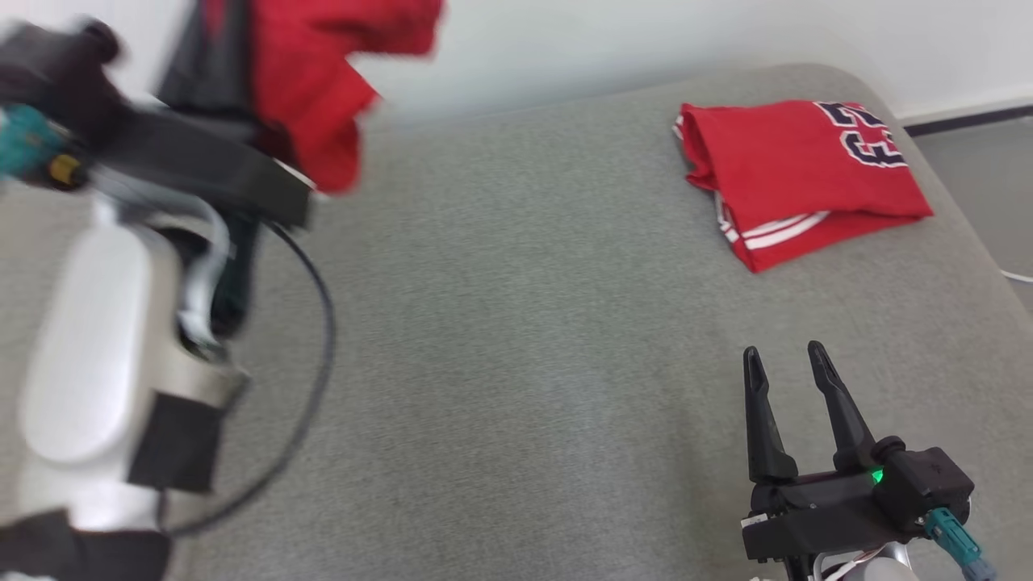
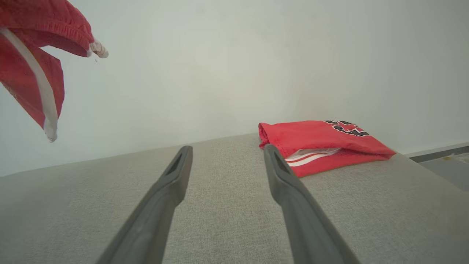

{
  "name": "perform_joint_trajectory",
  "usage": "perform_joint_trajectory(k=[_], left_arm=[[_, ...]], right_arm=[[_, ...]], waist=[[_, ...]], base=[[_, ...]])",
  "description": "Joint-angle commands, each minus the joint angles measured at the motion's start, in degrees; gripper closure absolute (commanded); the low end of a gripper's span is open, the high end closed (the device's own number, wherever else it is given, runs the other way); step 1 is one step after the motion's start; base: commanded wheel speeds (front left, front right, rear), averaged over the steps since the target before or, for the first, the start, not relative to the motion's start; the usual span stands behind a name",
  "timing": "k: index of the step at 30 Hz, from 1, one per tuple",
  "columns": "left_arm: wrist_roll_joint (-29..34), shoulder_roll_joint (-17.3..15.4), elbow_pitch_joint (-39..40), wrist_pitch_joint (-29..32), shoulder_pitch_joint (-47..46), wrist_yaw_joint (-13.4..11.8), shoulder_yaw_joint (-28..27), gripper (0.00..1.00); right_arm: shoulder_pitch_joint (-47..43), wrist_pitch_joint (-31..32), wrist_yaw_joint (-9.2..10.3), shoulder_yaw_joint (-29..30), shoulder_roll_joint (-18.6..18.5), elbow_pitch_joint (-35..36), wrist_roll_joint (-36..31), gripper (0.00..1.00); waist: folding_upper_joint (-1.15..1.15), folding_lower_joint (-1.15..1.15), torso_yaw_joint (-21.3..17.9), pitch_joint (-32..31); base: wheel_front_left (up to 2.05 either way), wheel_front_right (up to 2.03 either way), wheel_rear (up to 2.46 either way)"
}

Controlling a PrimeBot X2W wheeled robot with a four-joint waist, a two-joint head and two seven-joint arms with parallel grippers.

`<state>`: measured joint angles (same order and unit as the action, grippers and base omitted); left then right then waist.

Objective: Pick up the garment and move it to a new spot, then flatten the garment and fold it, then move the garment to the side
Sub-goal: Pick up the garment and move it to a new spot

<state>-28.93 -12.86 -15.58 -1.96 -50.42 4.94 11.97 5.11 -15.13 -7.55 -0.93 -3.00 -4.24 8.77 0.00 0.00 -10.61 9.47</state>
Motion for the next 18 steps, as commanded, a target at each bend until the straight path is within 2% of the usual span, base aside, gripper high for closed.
perform_joint_trajectory(k=[1, 9, 12, 14, 18], left_arm=[[-0.4, 0.6, 0.9, 0.2, 1.5, -0.3, 0.8, 1.0], [-0.6, 4.2, 2.1, -1.2, 11.3, -1.9, 3.9, 1.0], [0.5, 3.6, 0.3, -2.3, 14.9, -2.2, 5.0, 1.0], [-0.3, 4.5, -1.2, -3.7, 17.4, -2.4, 5.0, 1.0], [1.0, 4.2, -6.9, -5.7, 21.3, -2.3, 6.4, 1.0]], right_arm=[[0.4, 0.0, 0.15, 0.0, 0.2, 0.0, 0.5, 0.0], [0.8, 0.0, 0.15, -0.5, 0.2, -0.4, 1.7, 0.0], [1.3, 0.0, 0.15, -1.0, 0.2, -0.7, 2.0, 0.0], [1.6, 0.0, 0.15, -1.0, 0.2, -0.8, 2.3, 0.0], [1.8, 0.0, 0.15, -0.9, 0.2, -0.9, 2.6, 0.0]], waist=[[0.0, 0.0, -1.6, 0.9], [0.0, 0.0, -3.4, 1.7], [0.0, 0.0, -4.1, 2.0], [0.0, 0.0, -4.4, 2.1], [0.0, 0.0, -4.6, 2.5]], base=[[0.0, 0.0, 0.0], [0.0, 0.0, 0.0], [0.0, 0.0, 0.0], [0.0, 0.0, 0.0], [0.0, 0.0, 0.0]])
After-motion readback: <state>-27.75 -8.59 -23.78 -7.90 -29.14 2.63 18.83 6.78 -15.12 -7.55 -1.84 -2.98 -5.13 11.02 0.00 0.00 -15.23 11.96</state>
